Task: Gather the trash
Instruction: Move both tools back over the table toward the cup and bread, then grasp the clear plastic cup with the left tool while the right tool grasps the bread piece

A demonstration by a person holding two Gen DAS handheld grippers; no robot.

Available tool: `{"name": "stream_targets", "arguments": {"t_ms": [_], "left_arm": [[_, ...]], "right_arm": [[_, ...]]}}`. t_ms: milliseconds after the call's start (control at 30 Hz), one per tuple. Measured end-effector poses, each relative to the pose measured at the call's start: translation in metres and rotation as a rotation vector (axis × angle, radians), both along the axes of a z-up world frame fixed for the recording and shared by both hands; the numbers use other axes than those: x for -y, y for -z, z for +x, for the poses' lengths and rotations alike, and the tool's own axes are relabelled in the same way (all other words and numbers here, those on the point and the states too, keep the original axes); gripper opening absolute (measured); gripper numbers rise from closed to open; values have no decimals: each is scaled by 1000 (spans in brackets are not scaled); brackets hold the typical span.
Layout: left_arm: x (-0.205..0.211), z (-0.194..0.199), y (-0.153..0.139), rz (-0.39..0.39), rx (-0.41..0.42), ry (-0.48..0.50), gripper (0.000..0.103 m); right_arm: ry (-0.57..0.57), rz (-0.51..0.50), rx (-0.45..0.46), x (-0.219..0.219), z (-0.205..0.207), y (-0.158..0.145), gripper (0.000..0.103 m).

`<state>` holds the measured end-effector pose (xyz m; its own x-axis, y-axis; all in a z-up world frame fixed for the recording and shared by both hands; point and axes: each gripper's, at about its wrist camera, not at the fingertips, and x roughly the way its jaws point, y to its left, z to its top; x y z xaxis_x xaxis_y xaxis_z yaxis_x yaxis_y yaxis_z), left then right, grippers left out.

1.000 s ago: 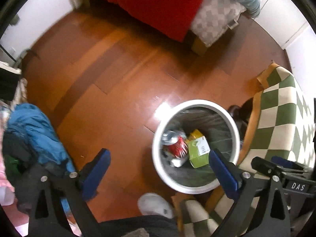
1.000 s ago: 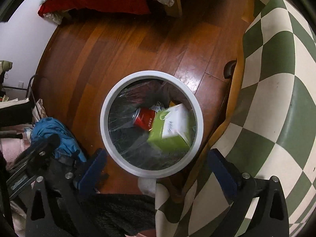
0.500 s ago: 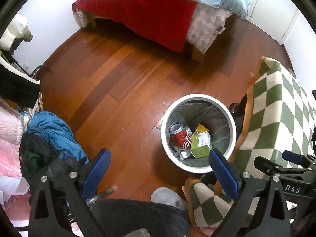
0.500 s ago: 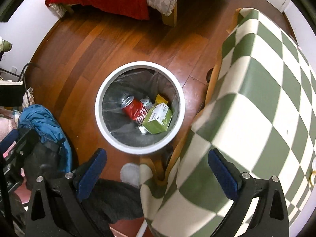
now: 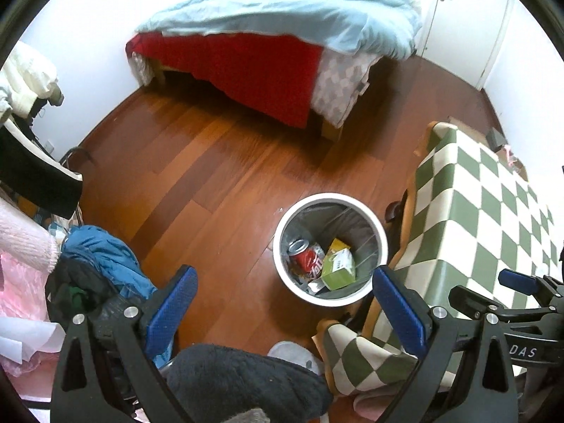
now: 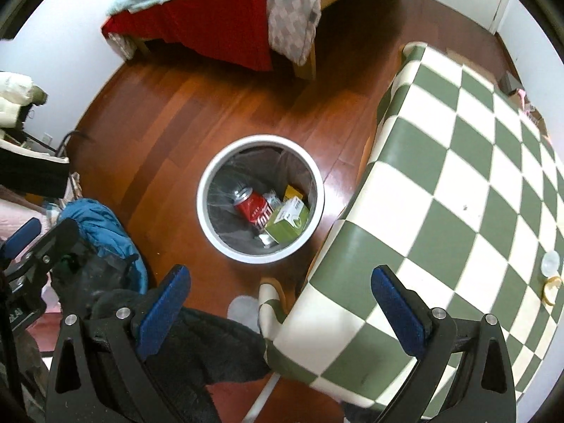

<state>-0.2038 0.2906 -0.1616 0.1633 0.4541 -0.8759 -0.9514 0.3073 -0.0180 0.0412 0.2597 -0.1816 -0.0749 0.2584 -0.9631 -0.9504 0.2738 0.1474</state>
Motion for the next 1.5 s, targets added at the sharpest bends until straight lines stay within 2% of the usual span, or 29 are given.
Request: {"name": "stream_targets", "arguments": {"t_ms": [267,400,633,800,1067,1167,1267,1367,1500], "left_arm": [[36,-7,-42,58,57,5,101],[51,-3,-59,86,42,10,101],[64,31,-58,101,20,34,101],[68,99,-23,80,-14,97,101],[92,234,48,8,-101,276,101],[102,278,74,-33,-133,342,101],[116,316,93,-76,-167,421,101],[127,336,98,-80,-187,474,101],[139,361,100,-58,-210,528,101]], "right_arm": [[-5,139,-26,41,-1,-67,103],[7,203,-66,63,3,-92,103],[104,270,-199,104,34,-99,103],[254,254,-194,142,96,-78,103],[621,183,-78,225,257,-26,103],[703,138,-40,245,312,0,90],[714,78,-29,248,355,35,83],[699,27,-12,243,380,66,73],[663,21,30,232,386,84,48]]}}
